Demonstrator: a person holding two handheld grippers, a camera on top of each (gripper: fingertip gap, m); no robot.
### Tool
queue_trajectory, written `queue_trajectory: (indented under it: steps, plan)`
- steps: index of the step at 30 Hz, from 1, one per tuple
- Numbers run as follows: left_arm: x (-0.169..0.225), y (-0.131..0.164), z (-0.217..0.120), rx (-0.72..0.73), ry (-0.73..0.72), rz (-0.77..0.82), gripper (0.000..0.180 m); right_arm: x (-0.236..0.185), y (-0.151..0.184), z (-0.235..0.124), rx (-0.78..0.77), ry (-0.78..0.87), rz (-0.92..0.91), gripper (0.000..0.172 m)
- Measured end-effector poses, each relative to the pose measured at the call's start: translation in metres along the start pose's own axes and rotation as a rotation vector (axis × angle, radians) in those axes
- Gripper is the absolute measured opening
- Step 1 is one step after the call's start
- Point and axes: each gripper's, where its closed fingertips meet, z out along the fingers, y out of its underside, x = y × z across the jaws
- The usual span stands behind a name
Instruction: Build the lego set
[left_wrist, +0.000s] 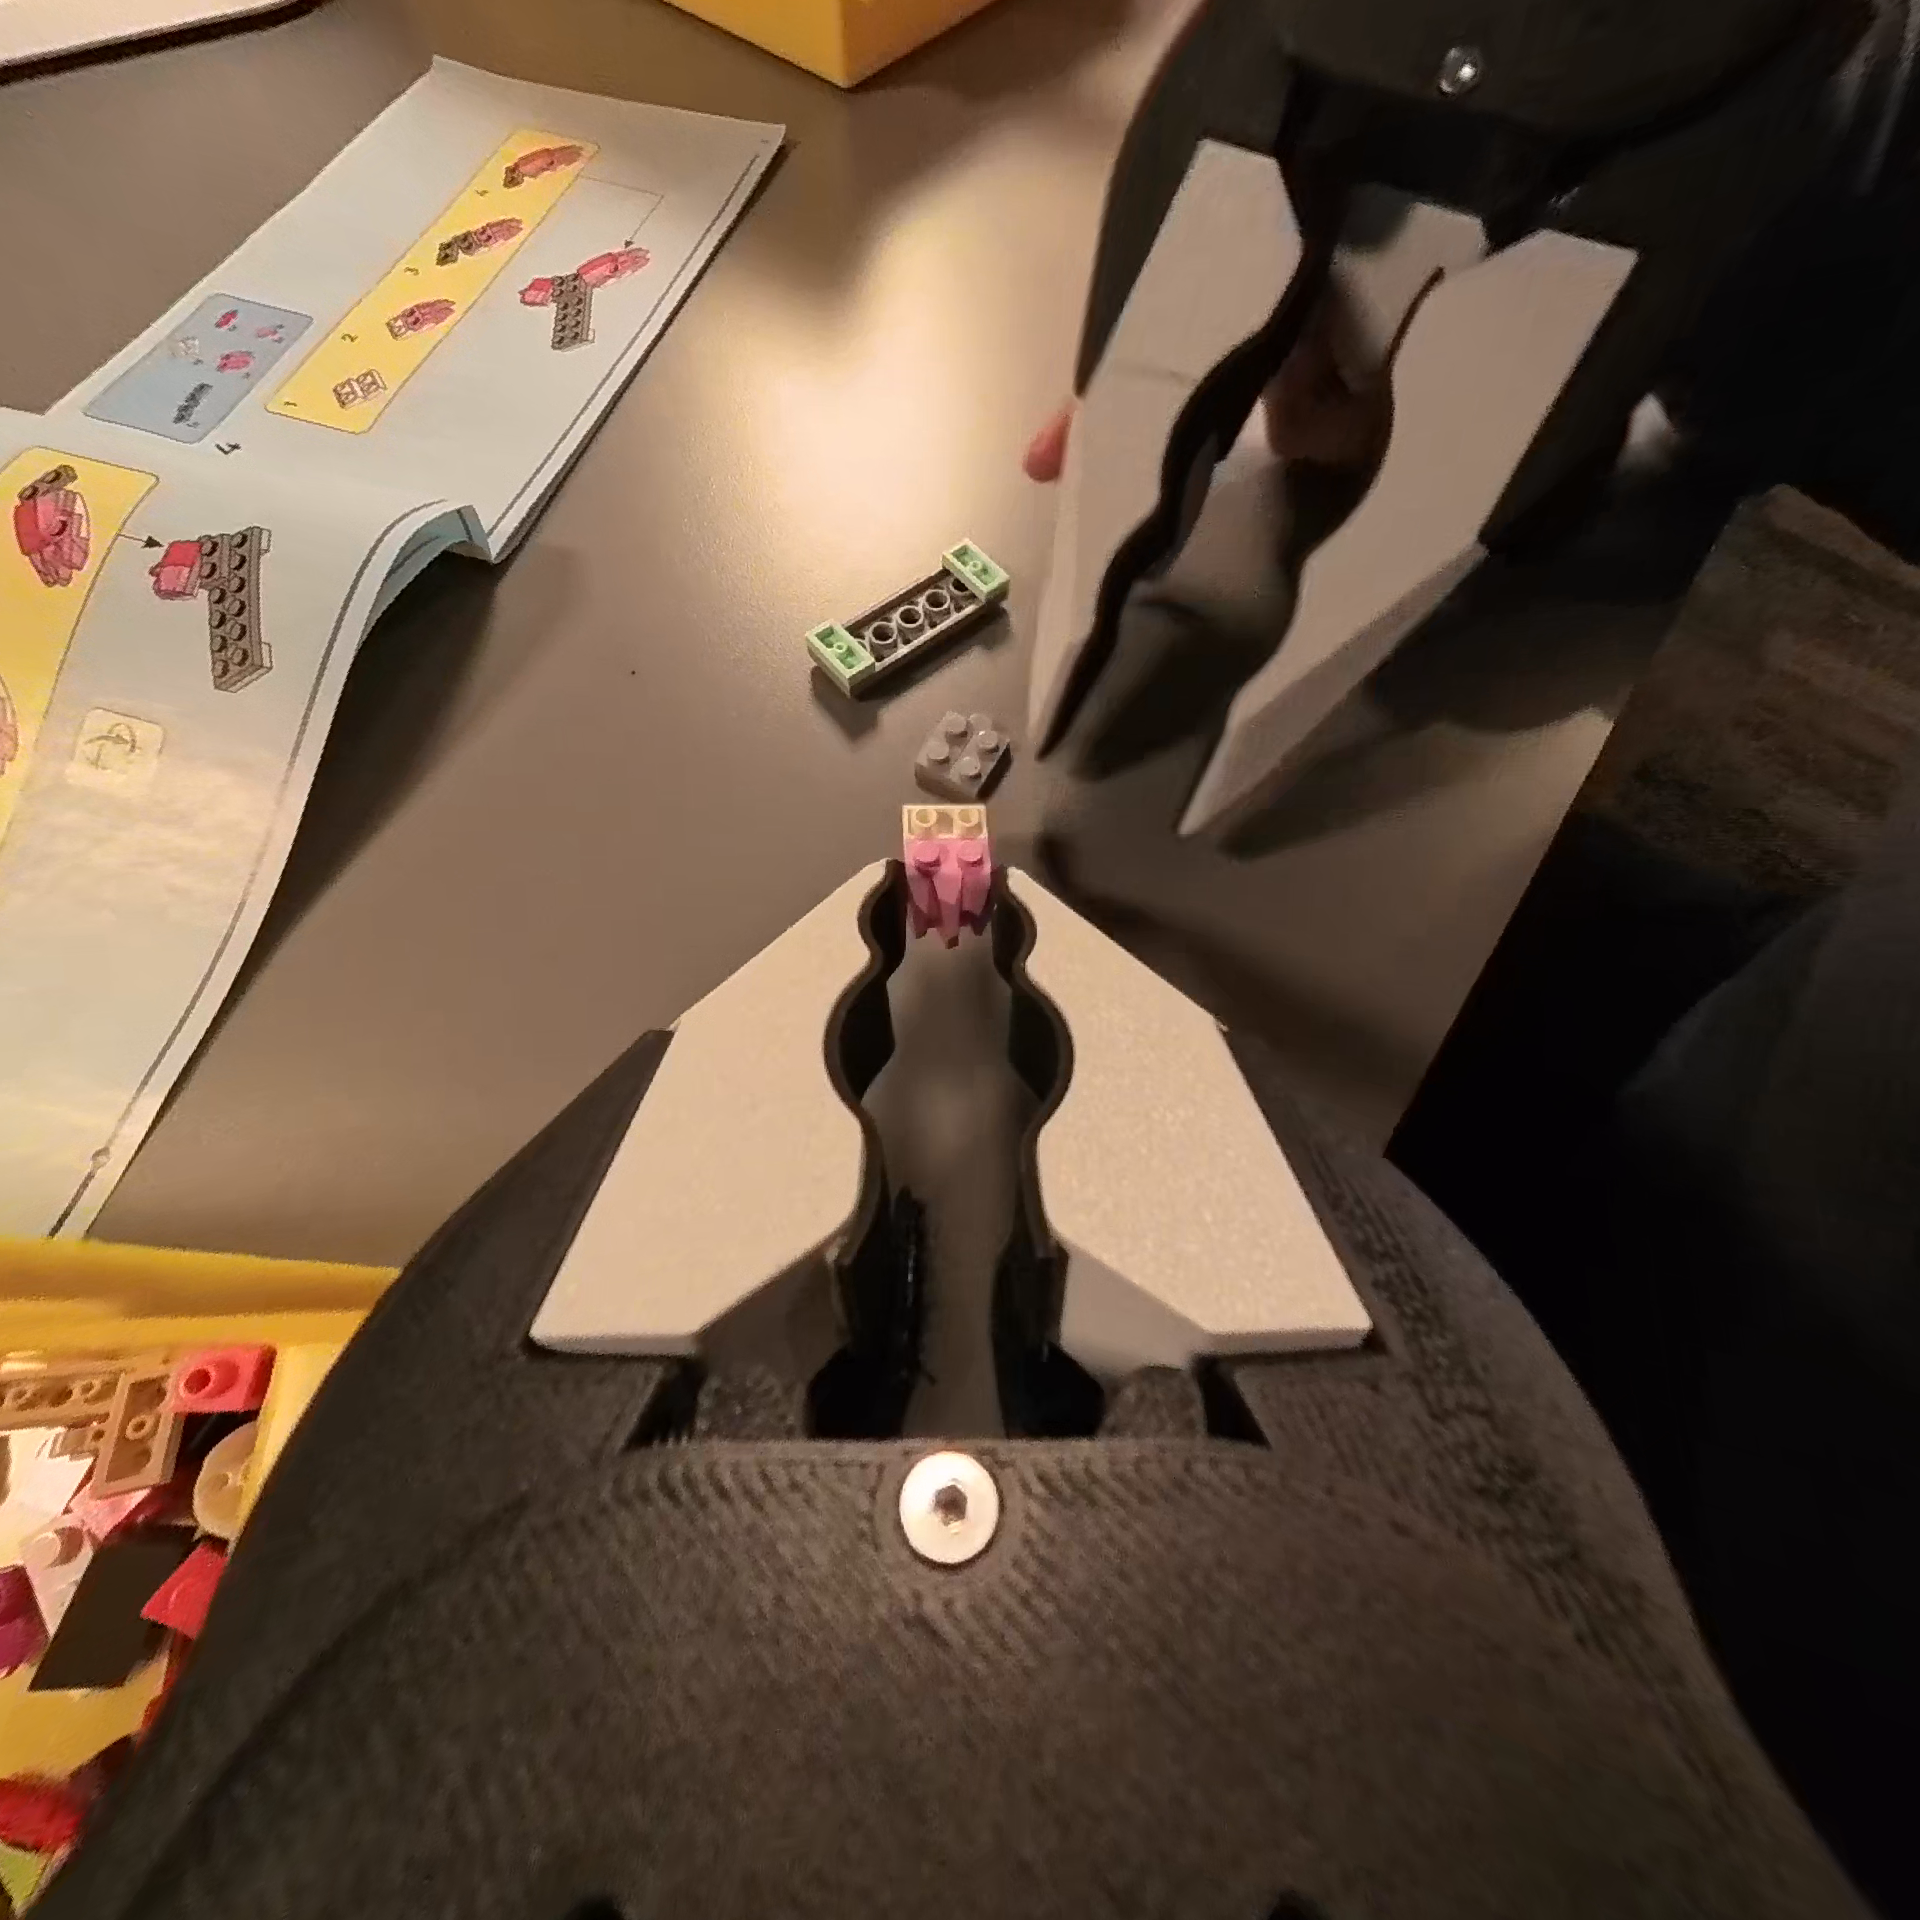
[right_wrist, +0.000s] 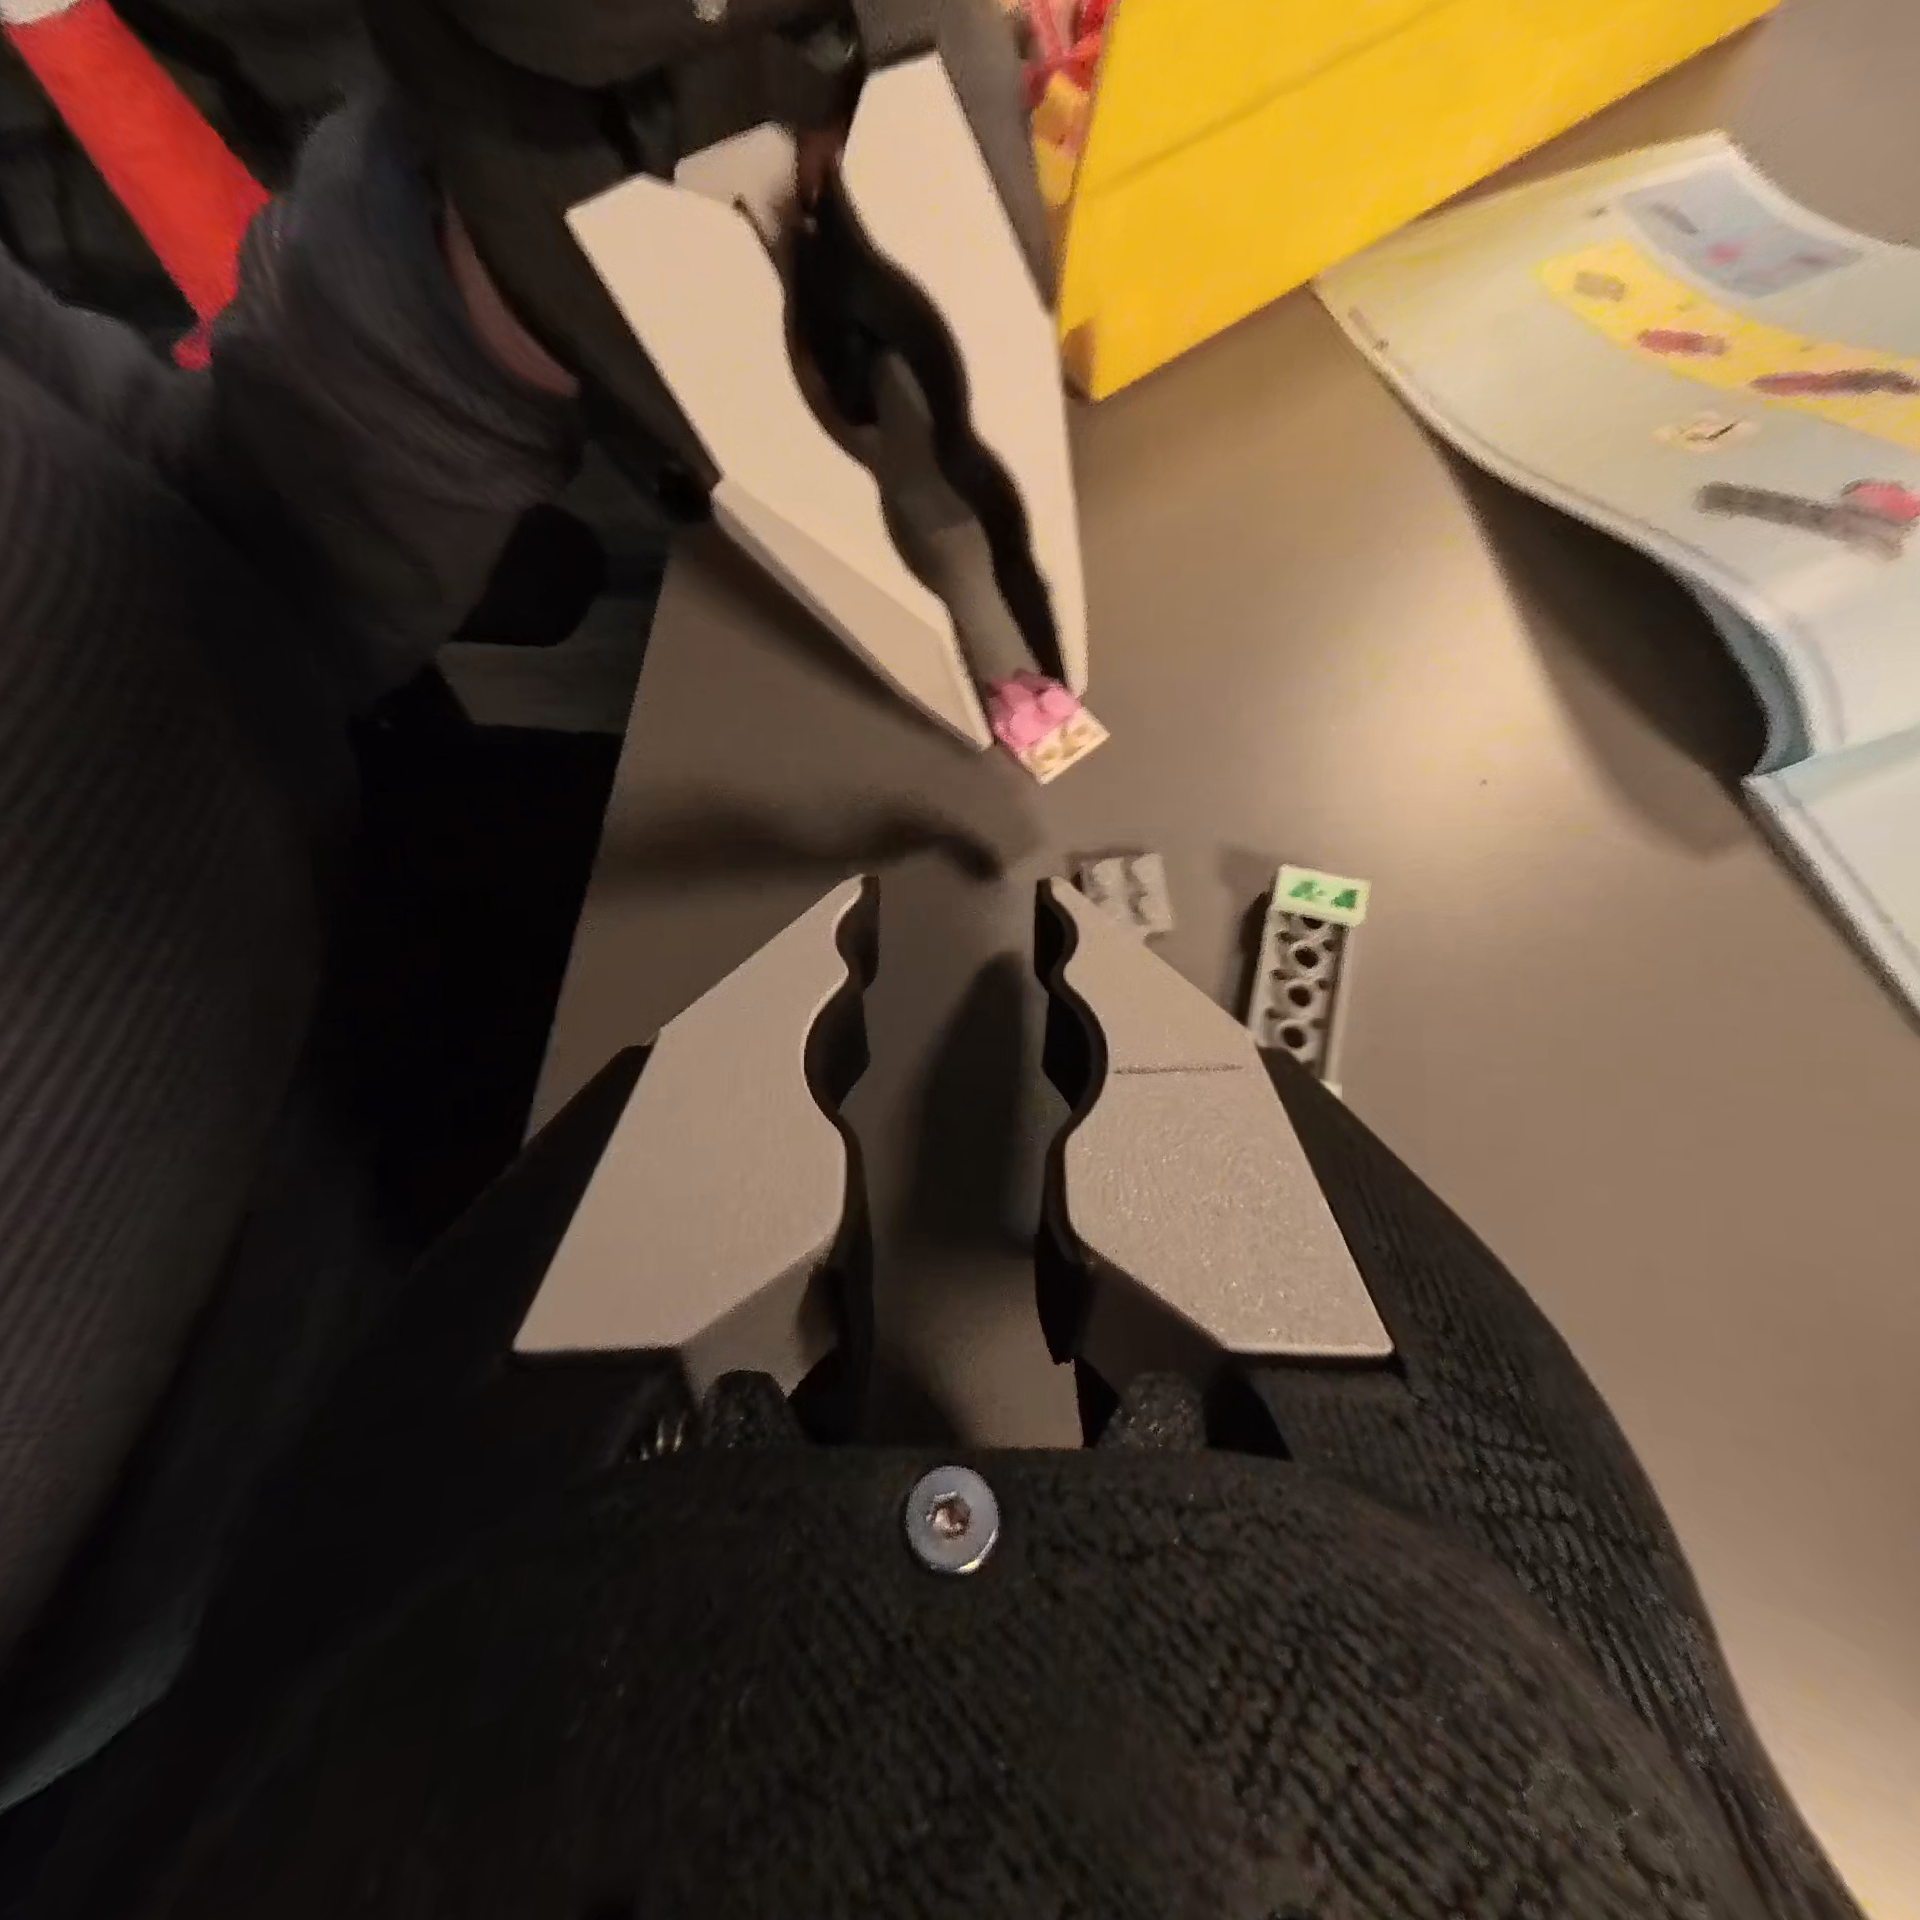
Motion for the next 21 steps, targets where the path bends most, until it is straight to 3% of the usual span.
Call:
queue_trajectory:
  steps: [7, 12, 21]
  plan:
    - [0.003, 0.000, -0.001, 0.003, 0.018, 0.008, 0.015, 0.027, 0.006, 0.006, -0.106, 0.065, -0.058, 0.034]
    - [0.004, 0.000, -0.002, 0.010, 0.033, -0.002, 0.015, 0.004, 0.007, 0.001, -0.089, -0.091, -0.030, 0.029]
    - [0.010, 0.005, 0.001, -0.029, 0.056, 0.032, 0.015, 0.010, 0.000, 0.011, -0.054, -0.106, -0.164, 0.034]
